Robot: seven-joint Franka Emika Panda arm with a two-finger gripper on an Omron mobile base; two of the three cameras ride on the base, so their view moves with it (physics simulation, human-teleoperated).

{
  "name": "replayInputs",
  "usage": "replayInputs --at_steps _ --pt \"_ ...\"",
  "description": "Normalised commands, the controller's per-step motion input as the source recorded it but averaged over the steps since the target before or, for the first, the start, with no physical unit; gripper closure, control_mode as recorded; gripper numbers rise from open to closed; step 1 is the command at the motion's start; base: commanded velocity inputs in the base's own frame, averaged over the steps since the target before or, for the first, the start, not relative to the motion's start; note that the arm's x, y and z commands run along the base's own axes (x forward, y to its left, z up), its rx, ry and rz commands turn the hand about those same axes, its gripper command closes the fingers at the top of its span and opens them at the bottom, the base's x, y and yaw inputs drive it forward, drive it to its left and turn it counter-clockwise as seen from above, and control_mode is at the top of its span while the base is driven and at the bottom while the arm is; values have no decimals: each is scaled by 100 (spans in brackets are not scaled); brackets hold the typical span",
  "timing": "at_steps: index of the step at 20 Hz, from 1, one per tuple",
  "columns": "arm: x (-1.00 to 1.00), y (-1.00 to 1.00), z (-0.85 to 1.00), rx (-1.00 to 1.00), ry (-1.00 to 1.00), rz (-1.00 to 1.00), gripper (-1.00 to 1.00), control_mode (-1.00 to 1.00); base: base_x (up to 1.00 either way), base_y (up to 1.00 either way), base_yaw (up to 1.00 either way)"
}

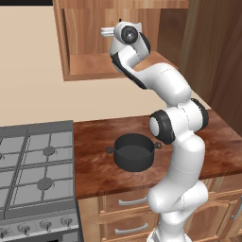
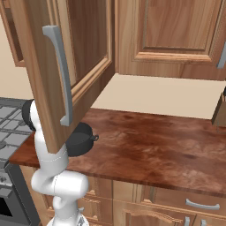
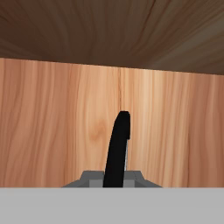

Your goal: Pick the kettle from the cabinet and place it on a stove burner. Then pick the pot from the counter and place it on another stove burner. Finally, turn both burners on.

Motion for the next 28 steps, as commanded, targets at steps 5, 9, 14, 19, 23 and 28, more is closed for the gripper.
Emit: replayInputs --at_steps 5,9,14,19,23,28 --pt "-2 0 0 0 0 0 100 -100 0 0 0" --pt "-12 0 0 0 -1 0 100 -100 0 0 0" --pt "-35 1 0 0 -5 -2 100 -100 0 0 0" --pt "-48 0 0 0 -6 -3 100 -100 0 0 0" --pt "-45 2 0 0 -5 -3 100 -100 0 0 0" --pt "-35 8 0 0 -4 -7 100 -100 0 0 0"
